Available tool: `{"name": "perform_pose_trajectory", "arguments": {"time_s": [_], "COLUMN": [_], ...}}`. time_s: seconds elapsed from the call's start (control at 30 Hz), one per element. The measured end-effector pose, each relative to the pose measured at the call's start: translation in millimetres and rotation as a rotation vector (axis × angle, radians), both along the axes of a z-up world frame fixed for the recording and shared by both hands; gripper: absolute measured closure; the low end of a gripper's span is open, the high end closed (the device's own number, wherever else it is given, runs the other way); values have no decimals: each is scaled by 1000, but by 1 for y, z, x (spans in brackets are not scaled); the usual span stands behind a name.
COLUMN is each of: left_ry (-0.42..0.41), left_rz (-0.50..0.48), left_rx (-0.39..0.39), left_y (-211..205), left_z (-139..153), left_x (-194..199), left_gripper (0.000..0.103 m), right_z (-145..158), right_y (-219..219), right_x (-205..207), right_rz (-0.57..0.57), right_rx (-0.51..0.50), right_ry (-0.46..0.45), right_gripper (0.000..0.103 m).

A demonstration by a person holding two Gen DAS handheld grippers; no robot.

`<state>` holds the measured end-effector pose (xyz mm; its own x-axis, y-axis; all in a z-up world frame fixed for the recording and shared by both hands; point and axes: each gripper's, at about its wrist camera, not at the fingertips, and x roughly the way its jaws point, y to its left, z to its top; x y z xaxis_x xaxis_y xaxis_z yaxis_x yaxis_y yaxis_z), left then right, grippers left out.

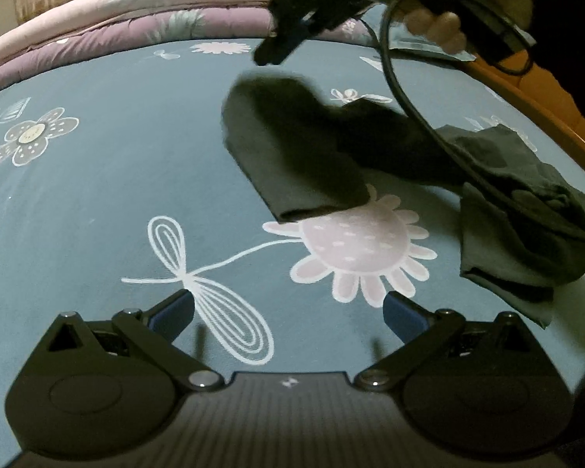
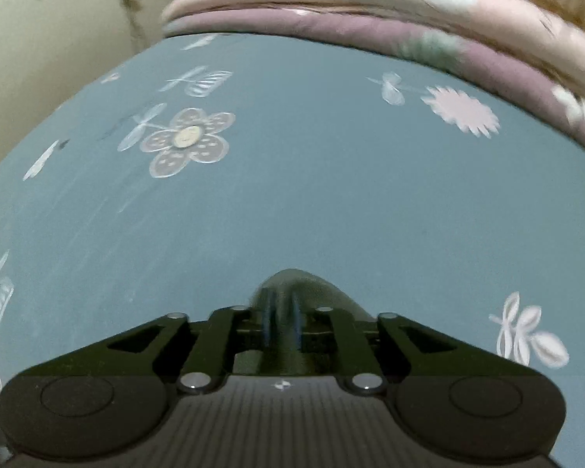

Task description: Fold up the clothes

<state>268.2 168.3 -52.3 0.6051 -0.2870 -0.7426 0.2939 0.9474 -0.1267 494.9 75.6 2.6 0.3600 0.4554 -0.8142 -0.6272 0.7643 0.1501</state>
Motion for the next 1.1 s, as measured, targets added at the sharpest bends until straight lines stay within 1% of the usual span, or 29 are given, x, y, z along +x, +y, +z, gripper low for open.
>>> {"name": "perform_pose_trajectory", "arguments": {"time_s": [0.1,0.13,0.2,0.33,0.37,0.43,0.53,0.6,0.67,0.73,0.83,0.87,0.93,1.03,1.07,1.1], "left_ry": [4,7,10,39,54,80,154,167,182,197,219,217,218,232,224,213], "left_rz": [-4,-9,-21,-27,-20,5,79,114,150,155,117,117,123,95,85,80], "left_rx": [-12,-28,-71,-249,-305,-396,-516,-633,-718,-746,-810,-814,-793,-826,-822,-800], "left_y": [-1,-1,-2,3,6,11,22,33,39,35,20,16,10,16,18,21], "left_z": [-1,-2,-3,-10,-12,-20,-40,-50,-57,-58,-63,-64,-64,-64,-65,-65], "left_x": [4,6,13,41,51,71,104,115,124,130,140,143,142,125,118,116], "left_gripper": [1,1,1,1,1,1,1,2,2,2,2,2,2,3,8,13], "right_z": [0,2,6,12,12,11,10,8,4,0,-6,-7,-7,-4,-3,-2], "right_y": [-20,-29,-51,-101,-113,-134,-163,-179,-192,-204,-214,-216,-218,-219,-221,-223], "right_x": [-10,-17,-36,-82,-93,-113,-135,-147,-154,-160,-166,-167,-168,-169,-171,-173], "right_rz": [-34,-41,-54,-91,-107,-143,-209,-257,-294,-328,-349,-349,-344,-344,-344,-345], "right_rx": [16,20,22,51,54,61,88,111,138,165,192,200,210,223,234,247], "right_ry": [-7,-14,-39,-72,-79,-89,-100,-104,-100,-94,-91,-89,-89,-101,-103,-103], "right_gripper": [81,76,74,66,65,64,64,63,61,60,60,60,60,60,58,57]}}
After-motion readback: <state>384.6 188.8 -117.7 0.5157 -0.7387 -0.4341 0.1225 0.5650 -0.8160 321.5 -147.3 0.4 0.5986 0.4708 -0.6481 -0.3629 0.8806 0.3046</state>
